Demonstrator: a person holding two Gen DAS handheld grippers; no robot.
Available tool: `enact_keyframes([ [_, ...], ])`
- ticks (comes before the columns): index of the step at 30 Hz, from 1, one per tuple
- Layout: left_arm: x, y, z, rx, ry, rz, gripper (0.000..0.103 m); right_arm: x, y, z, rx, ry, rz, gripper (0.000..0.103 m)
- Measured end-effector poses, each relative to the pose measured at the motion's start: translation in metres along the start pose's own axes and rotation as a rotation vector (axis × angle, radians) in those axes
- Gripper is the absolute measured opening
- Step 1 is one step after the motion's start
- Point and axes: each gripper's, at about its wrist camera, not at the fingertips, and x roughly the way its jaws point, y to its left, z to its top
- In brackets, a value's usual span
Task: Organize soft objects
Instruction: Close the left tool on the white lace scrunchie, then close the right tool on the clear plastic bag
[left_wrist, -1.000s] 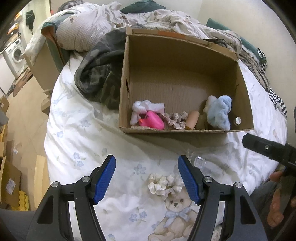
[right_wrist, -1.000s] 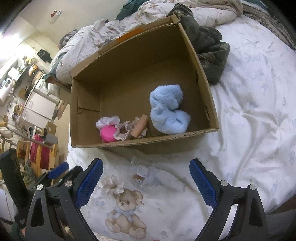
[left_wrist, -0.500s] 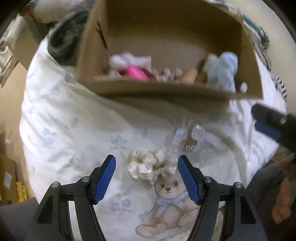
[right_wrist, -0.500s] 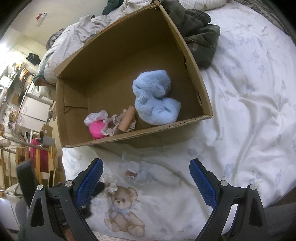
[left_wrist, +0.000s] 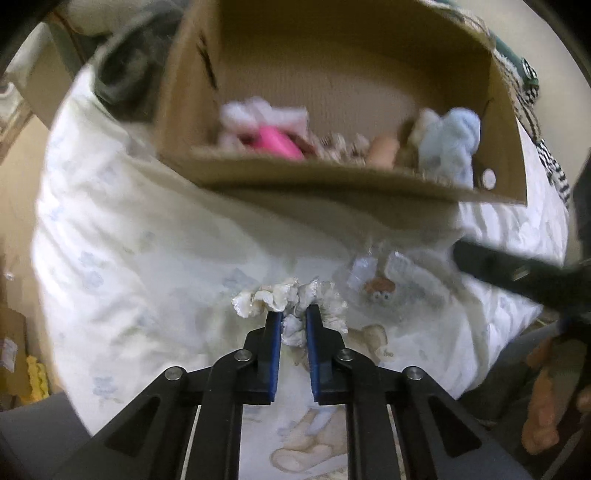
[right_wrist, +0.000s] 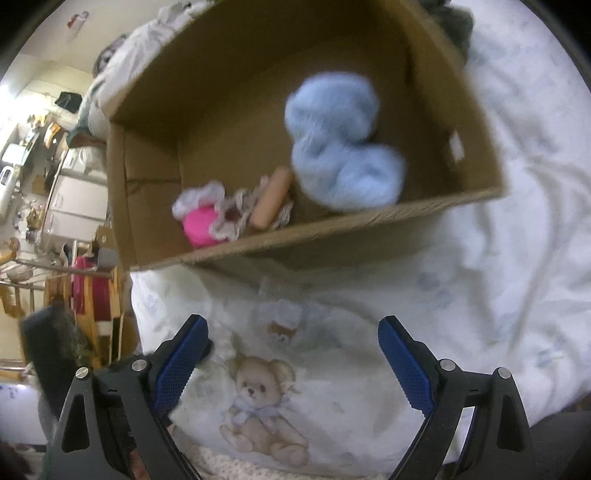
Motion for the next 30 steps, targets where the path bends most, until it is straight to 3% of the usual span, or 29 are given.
enact_keyframes([
  [3, -0.016, 0.006, 0.0, -0.015, -0.054, 0.033, 0.012, 0.022, 0.005, -0.001, -0.005, 0.069, -0.019, 0.09],
  [11, -0.041, 0.036, 0.009, -0.091, -0.137, 0.096, 0.012, 0.06, 0.038, -0.004, -0.157, 0.105, -0.18, 0.087],
  [15, -0.039, 0.038, 0.009, -0.095, -0.135, 0.101, 0.012, 0.072, 0.048, -0.011, -0.248, 0.09, -0.29, 0.058],
  [16, -0.039, 0.039, 0.01, -0.093, -0.134, 0.102, 0.012, 0.07, 0.049, -0.012, -0.258, 0.084, -0.286, 0.053],
  [18, -0.037, 0.038, 0.011, -0.089, -0.135, 0.101, 0.012, 0.067, 0.049, -0.013, -0.268, 0.084, -0.282, 0.031],
  [21, -0.039, 0.035, 0.011, -0.085, -0.152, 0.106, 0.012, 0.059, 0.046, -0.014, -0.26, 0.072, -0.267, 0.02],
  [30, -0.048, 0.038, 0.006, -0.102, -0.181, 0.12, 0.012, 0.008, 0.038, -0.024, -0.211, -0.008, -0.134, 0.017],
])
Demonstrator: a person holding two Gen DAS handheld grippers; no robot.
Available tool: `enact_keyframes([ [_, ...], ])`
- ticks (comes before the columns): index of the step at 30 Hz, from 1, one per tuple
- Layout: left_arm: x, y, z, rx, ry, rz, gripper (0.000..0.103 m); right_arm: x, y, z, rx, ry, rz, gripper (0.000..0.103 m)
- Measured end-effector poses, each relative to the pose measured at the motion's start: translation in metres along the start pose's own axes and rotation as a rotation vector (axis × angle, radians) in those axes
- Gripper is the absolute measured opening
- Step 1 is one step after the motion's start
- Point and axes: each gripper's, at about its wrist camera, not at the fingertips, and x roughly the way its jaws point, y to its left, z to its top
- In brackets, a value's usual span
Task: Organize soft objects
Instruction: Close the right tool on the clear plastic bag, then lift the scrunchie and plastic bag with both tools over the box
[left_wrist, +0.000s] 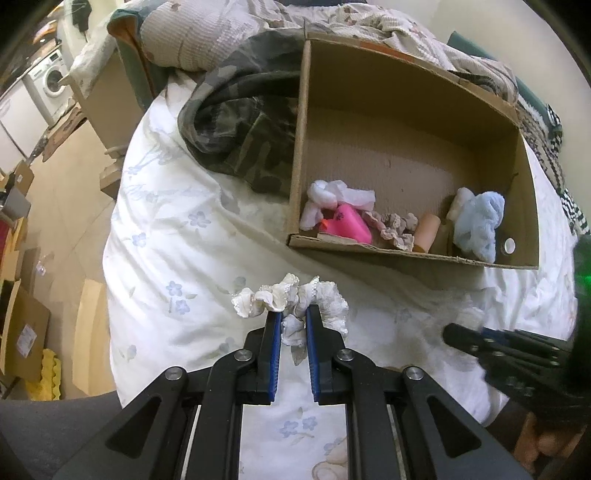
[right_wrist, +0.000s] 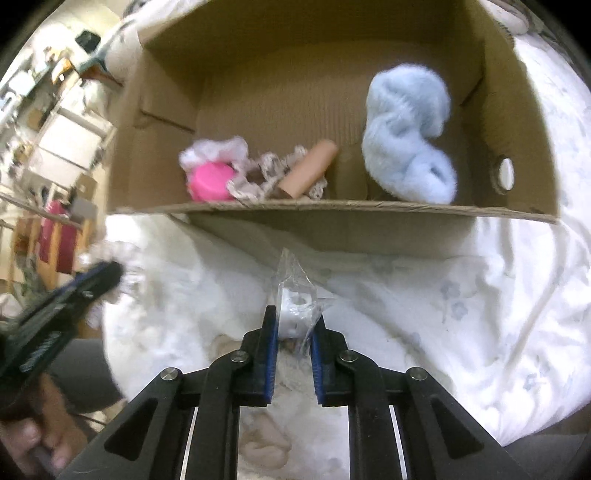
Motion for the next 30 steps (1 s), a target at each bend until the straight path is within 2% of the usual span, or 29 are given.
enact_keyframes([
  [4, -0.01, 0.002, 0.0, -0.008, -0.033, -0.001, 0.012, -0.025, -0.004, -0.008, 0.012, -0.047, 0.06, 0.017],
  [12, -0.039, 0.001, 0.002, -0.009, -0.136, -0.003, 0.012, -0.072, -0.014, 0.0, 0.071, -0.172, 0.177, 0.017],
  [20, -0.074, 0.002, 0.018, -0.015, -0.24, -0.015, 0.012, -0.12, -0.017, 0.018, 0.068, -0.334, 0.236, 0.017],
  [25, -0.091, -0.001, 0.046, -0.013, -0.28, -0.048, 0.012, -0.143, -0.019, 0.041, 0.011, -0.407, 0.23, 0.017],
  [30, -0.095, -0.015, 0.073, 0.038, -0.325, -0.048, 0.012, -0.149, -0.023, 0.065, -0.023, -0.459, 0.202, 0.017],
])
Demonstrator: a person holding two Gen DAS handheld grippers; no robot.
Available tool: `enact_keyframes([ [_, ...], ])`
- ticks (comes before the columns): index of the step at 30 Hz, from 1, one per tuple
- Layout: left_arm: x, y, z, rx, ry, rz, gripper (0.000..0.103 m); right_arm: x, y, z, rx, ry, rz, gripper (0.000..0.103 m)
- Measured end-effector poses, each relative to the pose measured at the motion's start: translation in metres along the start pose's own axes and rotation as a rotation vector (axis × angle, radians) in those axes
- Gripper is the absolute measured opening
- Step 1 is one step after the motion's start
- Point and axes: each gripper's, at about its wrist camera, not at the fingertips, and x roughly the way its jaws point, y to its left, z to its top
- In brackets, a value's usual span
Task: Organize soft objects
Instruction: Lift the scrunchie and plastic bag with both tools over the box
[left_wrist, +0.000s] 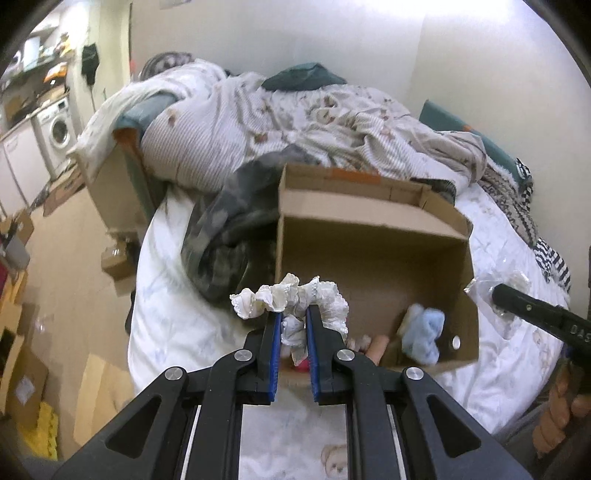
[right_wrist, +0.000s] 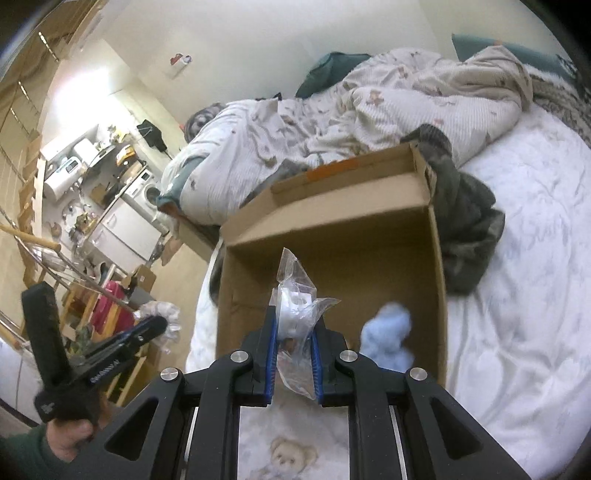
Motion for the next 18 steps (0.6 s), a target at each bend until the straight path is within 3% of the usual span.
enact_keyframes([
  [7, 0.032, -0.014, 0.016, 0.048, -0.019, -0.016, 0.012, 0.029, -0.026, -0.008, 0.079, 0.039, -0.022, 0.017],
  [18, 0.068, -0.011, 0.01, 0.013, 0.0, -0.035, 0.012, 0.056, -0.037, -0.017, 0.104, 0.109, -0.063, 0.018],
])
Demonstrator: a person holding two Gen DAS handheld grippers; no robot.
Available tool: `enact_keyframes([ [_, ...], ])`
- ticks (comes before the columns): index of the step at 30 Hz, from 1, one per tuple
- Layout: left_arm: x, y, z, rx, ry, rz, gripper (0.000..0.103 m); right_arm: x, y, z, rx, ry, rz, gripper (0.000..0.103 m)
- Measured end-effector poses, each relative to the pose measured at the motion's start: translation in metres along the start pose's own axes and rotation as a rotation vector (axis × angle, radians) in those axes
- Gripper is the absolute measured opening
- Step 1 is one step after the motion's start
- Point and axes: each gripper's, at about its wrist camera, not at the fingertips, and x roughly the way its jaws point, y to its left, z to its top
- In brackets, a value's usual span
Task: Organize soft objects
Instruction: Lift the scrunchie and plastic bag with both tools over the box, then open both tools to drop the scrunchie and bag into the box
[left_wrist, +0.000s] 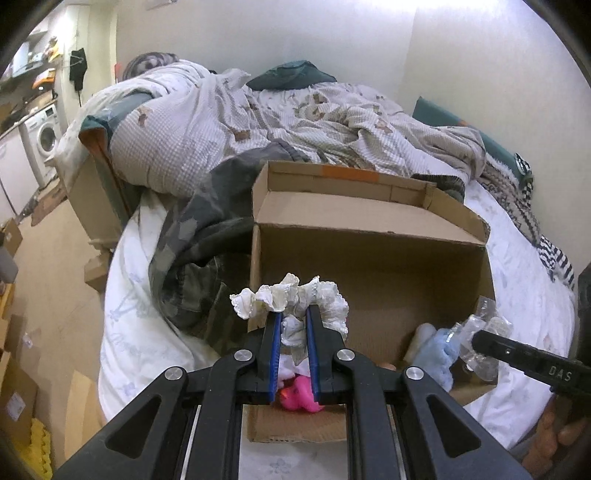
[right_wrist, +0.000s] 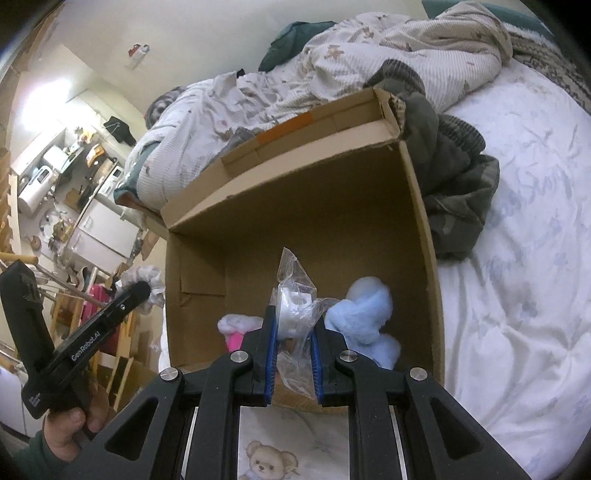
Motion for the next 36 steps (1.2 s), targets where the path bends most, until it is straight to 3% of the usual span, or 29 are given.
enact_keyframes([
  [12, 0.022, -0.019, -0.013, 0.039, 0.089, -0.098, 0.012, 0.022, 0.011, -0.008, -0.046, 0.079, 0.015, 0.018],
  [25, 0.029, -0.022, -0.019, 0.036, 0.097, -0.092, 0.012, 0.028, 0.008, -0.006, -0.032, 0.075, -0.028, 0.018],
  [32, 0.03, -0.024, -0.022, 0.046, 0.113, -0.091, 0.018, 0.028, 0.003, -0.006, -0.011, 0.072, -0.048, 0.018],
  [34, 0.03, -0.024, -0.022, 0.04, 0.123, -0.104, 0.022, 0.028, 0.002, -0.006, -0.009, 0.069, -0.052, 0.018],
  [35, 0.029, -0.024, -0.022, 0.038, 0.122, -0.103, 0.029, 0.028, 0.003, -0.006, -0.008, 0.067, -0.053, 0.018],
  [36, 0.028, -0.025, -0.022, 0.039, 0.114, -0.09, 0.045, 0.028, 0.002, -0.005, -0.005, 0.065, -0.052, 0.019],
])
